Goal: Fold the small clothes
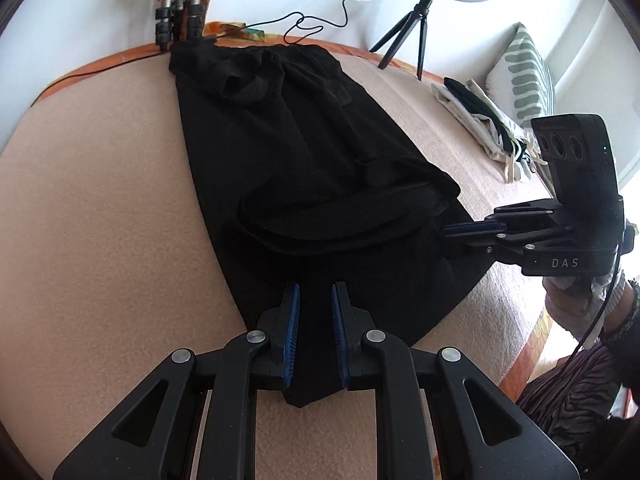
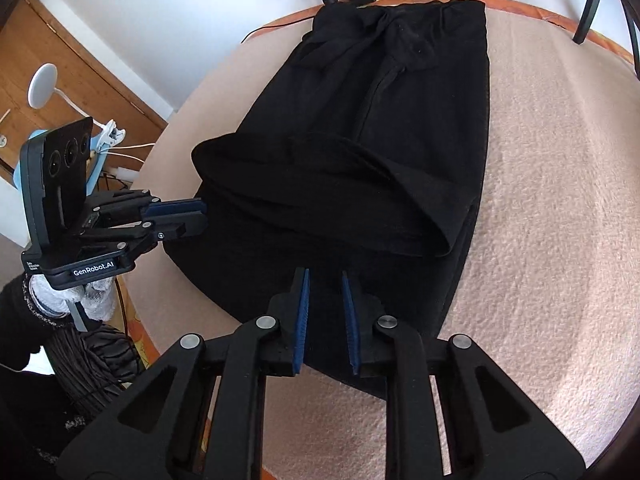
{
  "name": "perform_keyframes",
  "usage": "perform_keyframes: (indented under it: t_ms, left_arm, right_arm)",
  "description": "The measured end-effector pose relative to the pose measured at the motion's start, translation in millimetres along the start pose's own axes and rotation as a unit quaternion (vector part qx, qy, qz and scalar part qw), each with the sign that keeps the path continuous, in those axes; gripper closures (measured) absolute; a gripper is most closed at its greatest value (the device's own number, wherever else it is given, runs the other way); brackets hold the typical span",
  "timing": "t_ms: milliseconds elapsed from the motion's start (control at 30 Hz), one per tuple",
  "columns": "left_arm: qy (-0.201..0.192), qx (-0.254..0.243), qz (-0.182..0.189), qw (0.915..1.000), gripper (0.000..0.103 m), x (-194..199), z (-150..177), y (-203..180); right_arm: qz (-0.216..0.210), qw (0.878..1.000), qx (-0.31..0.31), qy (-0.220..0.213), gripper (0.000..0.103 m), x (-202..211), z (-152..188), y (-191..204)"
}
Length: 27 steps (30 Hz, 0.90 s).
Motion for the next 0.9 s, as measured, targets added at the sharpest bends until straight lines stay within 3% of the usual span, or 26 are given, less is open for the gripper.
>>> perform_keyframes:
  t_ms: [300,500,900]
  left_arm:
    - [-0.059,0.056,-0.047,0.9956,0.089,0,-36,34]
    - [-0.070,0.069,-0.073,0.9925,0.088,4,-44,53]
    - [-0.083,0.038,-0.055,0.9943,0.088,21,-42,37]
  right_arm:
    - [0.059,0.995,-0.043,-0.061,0.085,11,-35,-28]
    - [0.089,0.990,-0.060,-0.090,0.085,27,-42,-43]
    - [0.025,0.997,-0.022,-0.073,0.085,49,-29,-29]
Point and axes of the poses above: each gripper's, at about its wrist camera, not at the fingertips, and x roughly against the way its jaws point, y to its left, z to its underside, the point moved 2 cm from there along -x, roughly the way its jaws point, and after that the axes turned 2 degrees about -x, right-handed, at the moved point
